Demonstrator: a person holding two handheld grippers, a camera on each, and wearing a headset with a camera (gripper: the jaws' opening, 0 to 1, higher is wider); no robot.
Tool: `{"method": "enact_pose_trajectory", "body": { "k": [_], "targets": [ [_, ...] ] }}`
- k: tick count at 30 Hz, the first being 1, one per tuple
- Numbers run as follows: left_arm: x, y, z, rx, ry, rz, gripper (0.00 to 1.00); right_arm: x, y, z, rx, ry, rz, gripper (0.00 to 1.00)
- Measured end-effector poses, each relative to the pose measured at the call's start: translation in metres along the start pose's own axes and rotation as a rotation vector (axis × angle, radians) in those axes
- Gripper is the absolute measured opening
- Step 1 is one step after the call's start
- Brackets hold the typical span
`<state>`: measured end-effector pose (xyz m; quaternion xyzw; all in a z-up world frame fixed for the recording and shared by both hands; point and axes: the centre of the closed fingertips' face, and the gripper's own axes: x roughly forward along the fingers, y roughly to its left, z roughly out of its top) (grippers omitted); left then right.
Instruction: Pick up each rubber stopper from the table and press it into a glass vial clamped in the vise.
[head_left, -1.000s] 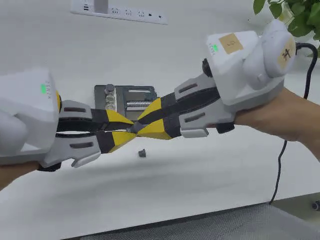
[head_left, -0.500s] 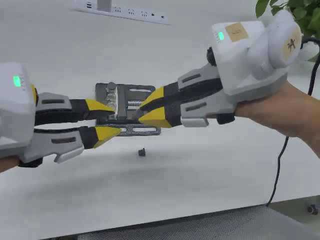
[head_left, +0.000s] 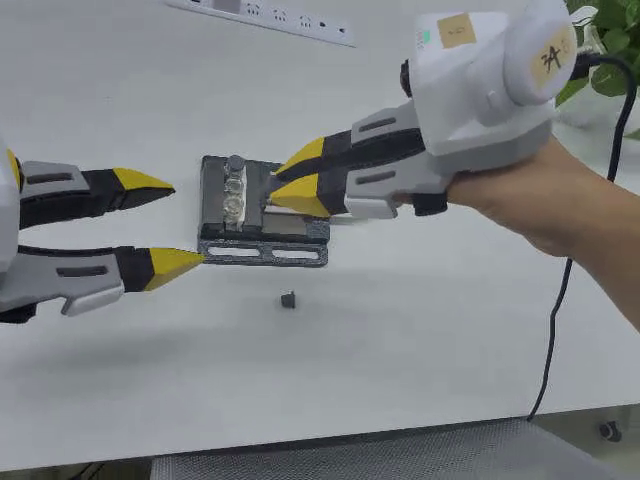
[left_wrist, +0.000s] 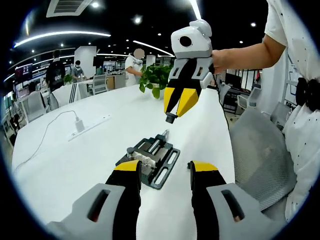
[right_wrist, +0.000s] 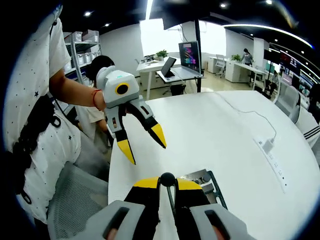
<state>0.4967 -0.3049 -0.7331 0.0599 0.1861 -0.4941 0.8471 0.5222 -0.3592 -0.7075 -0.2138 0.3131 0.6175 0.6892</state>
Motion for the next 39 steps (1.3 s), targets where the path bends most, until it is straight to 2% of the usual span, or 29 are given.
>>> {"method": "enact_pose_trajectory", "body": {
  "k": [3, 10, 17, 20, 22, 24, 26, 28, 33, 39],
  "targets": [
    [-0.003, 0.003, -0.005, -0.011, 0.000, 0.009, 0.42, 0.005, -0.009, 0.002, 0.007, 0.010, -0.006, 0.06],
    [-0.007, 0.010, -0.017, -0.031, 0.005, 0.025, 0.51, 0.020, -0.028, 0.000, -0.001, 0.083, -0.022, 0.06],
    [-0.008, 0.014, -0.026, -0.037, 0.010, 0.028, 0.61, 0.032, -0.040, -0.004, -0.002, 0.138, -0.008, 0.06],
    [-0.008, 0.014, -0.027, -0.022, 0.007, 0.027, 0.67, 0.039, -0.047, -0.009, -0.014, 0.171, -0.003, 0.06],
    [-0.007, 0.017, -0.029, -0.004, 0.006, 0.044, 0.74, 0.043, -0.049, -0.011, -0.016, 0.187, 0.004, 0.06],
    [-0.007, 0.017, -0.028, -0.003, 0.002, 0.041, 0.78, 0.048, -0.051, -0.014, -0.025, 0.208, 0.009, 0.06],
    [-0.007, 0.017, -0.028, -0.008, -0.004, 0.035, 0.78, 0.051, -0.052, -0.016, -0.027, 0.223, 0.013, 0.06],
    [-0.006, 0.016, -0.028, -0.007, -0.006, 0.031, 0.81, 0.054, -0.052, -0.018, -0.035, 0.243, 0.018, 0.06],
    [-0.004, 0.013, -0.036, -0.003, 0.020, 0.004, 0.84, 0.065, -0.056, -0.028, -0.058, 0.300, 0.028, 0.06],
    [-0.004, 0.012, -0.037, -0.003, 0.013, -0.002, 0.87, 0.072, -0.057, -0.035, -0.073, 0.349, 0.035, 0.06]
  ]
}}
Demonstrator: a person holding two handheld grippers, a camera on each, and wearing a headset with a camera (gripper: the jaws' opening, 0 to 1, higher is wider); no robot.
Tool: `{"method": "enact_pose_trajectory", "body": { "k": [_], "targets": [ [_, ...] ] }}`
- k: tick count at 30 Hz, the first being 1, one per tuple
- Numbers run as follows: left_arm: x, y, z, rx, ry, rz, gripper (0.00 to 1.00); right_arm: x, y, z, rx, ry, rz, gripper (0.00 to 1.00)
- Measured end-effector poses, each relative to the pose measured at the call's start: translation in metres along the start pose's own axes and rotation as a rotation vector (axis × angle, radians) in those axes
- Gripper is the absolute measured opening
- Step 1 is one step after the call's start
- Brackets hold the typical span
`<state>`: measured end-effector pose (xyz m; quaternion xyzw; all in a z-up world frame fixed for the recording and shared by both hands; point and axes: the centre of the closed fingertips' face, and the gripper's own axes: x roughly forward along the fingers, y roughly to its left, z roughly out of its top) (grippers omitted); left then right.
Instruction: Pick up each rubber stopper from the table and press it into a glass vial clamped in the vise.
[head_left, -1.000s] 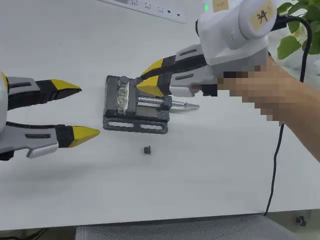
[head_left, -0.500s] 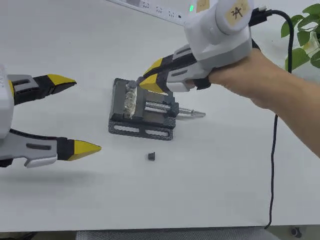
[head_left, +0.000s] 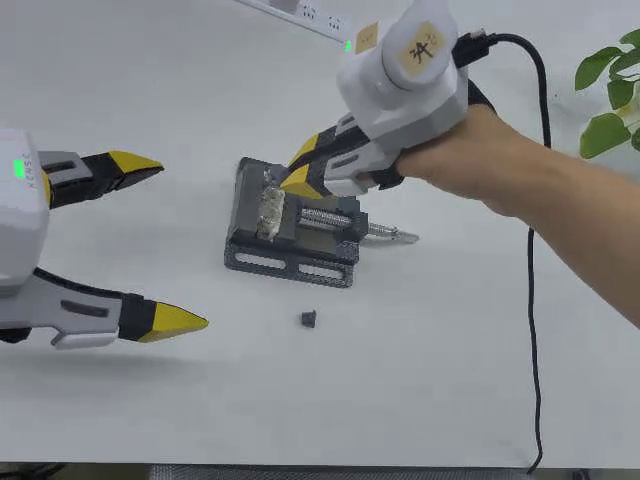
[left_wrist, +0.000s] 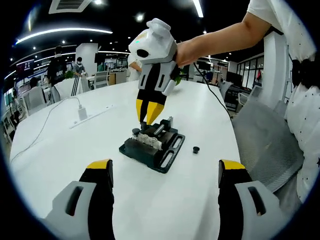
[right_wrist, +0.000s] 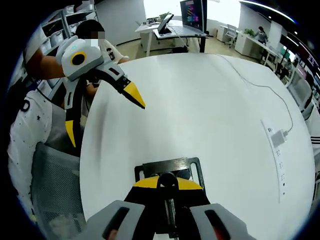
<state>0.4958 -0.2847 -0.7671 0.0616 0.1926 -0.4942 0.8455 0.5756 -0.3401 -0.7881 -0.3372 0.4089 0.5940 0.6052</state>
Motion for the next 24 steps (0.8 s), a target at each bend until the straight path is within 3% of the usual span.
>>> {"method": "enact_pose_trajectory", "body": {
  "k": [9, 24],
  "targets": [
    [0.000, 0.002, 0.000, 0.014, -0.006, -0.003, 0.90, 0.009, -0.006, -0.008, -0.015, 0.060, 0.003, 0.06],
    [0.001, 0.002, -0.002, 0.006, -0.021, -0.006, 0.90, 0.013, -0.006, -0.011, -0.007, 0.079, 0.016, 0.06]
  ]
}}
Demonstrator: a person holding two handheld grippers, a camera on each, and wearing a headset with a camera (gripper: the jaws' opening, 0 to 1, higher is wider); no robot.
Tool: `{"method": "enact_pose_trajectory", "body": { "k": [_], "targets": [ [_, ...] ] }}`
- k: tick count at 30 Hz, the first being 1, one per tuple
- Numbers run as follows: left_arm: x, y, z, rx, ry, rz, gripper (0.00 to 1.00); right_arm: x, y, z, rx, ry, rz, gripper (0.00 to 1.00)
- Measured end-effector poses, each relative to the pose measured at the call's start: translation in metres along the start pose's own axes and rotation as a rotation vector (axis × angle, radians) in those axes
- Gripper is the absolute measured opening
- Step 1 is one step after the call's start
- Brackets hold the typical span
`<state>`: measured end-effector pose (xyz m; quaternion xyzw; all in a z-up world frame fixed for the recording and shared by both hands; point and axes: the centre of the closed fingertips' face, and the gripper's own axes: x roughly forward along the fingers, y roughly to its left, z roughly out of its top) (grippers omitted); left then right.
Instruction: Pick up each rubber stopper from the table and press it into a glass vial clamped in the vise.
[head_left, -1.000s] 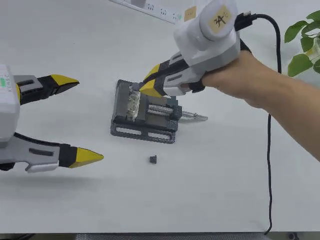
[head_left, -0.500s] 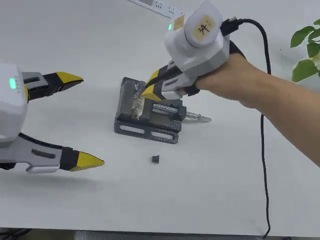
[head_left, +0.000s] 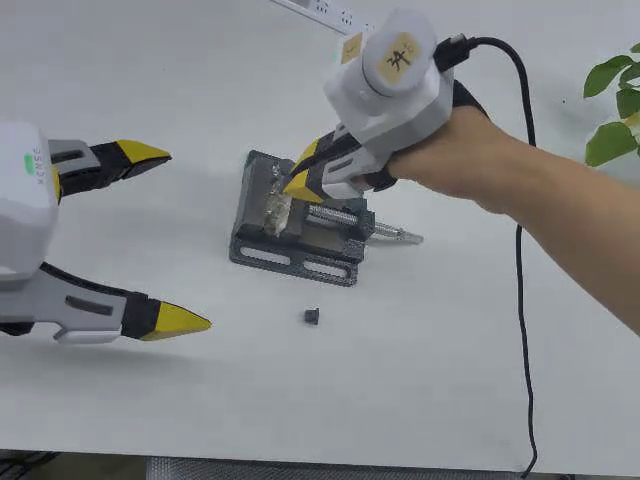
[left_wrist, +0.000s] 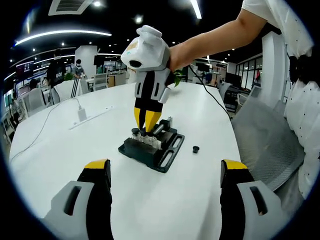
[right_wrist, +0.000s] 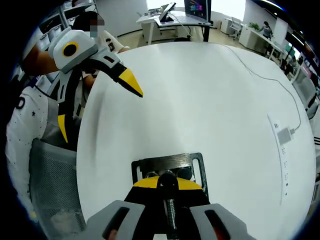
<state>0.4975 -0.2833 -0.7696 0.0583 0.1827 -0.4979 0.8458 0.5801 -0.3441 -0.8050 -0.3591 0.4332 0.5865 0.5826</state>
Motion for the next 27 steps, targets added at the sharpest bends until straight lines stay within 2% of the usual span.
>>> {"method": "enact_pose_trajectory", "body": {
  "k": [14, 27],
  "targets": [
    [-0.0006, -0.0003, 0.0012, -0.010, -0.015, 0.002, 0.90, 0.0022, 0.0027, 0.0008, 0.001, 0.005, 0.003, 0.06],
    [-0.0019, -0.0005, 0.0002, -0.019, -0.017, 0.002, 0.88, 0.0030, 0.0009, 0.0023, -0.003, 0.042, 0.007, 0.05]
  ]
}}
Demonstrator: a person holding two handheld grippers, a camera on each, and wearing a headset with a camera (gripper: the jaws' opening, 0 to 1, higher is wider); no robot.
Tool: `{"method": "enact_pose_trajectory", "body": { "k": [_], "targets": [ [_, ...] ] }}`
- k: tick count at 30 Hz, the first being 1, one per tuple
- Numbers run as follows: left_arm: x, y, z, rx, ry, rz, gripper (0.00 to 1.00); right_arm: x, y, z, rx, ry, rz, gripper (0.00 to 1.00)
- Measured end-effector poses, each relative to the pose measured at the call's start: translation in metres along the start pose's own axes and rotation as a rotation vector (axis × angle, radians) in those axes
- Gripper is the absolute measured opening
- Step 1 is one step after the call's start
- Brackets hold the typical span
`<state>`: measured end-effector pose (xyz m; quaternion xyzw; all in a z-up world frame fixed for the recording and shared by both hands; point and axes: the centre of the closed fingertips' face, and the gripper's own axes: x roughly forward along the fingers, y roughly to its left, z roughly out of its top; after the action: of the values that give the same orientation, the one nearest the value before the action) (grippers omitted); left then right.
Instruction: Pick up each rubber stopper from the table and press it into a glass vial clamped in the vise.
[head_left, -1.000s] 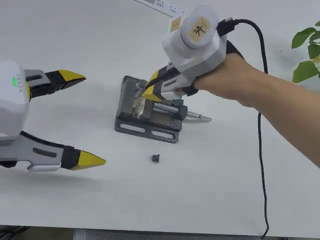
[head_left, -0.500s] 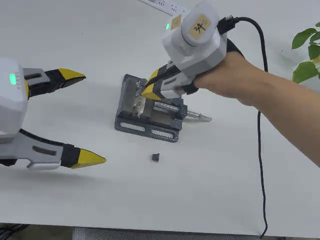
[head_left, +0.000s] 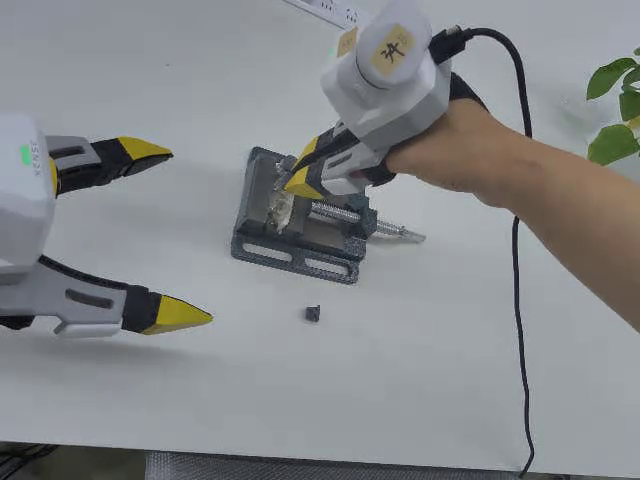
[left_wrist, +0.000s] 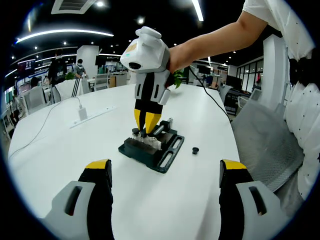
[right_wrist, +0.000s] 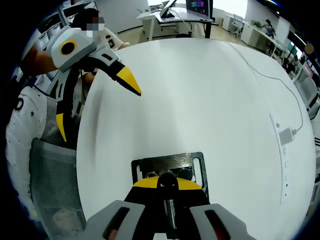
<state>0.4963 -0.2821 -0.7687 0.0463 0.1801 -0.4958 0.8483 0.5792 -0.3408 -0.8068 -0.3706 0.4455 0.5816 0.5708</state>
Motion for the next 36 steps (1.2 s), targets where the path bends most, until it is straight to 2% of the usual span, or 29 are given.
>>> {"method": "enact_pose_trajectory", "body": {
  "k": [7, 12, 36],
  "targets": [
    [-0.0002, 0.0000, -0.0001, -0.004, -0.002, -0.002, 0.88, -0.0012, 0.0019, 0.0010, 0.025, 0.017, 0.006, 0.05],
    [0.0001, -0.0001, 0.0001, -0.006, -0.005, -0.004, 0.88, -0.0002, 0.0020, 0.0024, 0.006, 0.042, 0.005, 0.05],
    [0.0042, -0.0032, 0.0021, -0.007, -0.008, -0.020, 0.86, 0.0038, 0.0019, 0.0004, -0.003, 0.098, 0.009, 0.04]
  ]
}}
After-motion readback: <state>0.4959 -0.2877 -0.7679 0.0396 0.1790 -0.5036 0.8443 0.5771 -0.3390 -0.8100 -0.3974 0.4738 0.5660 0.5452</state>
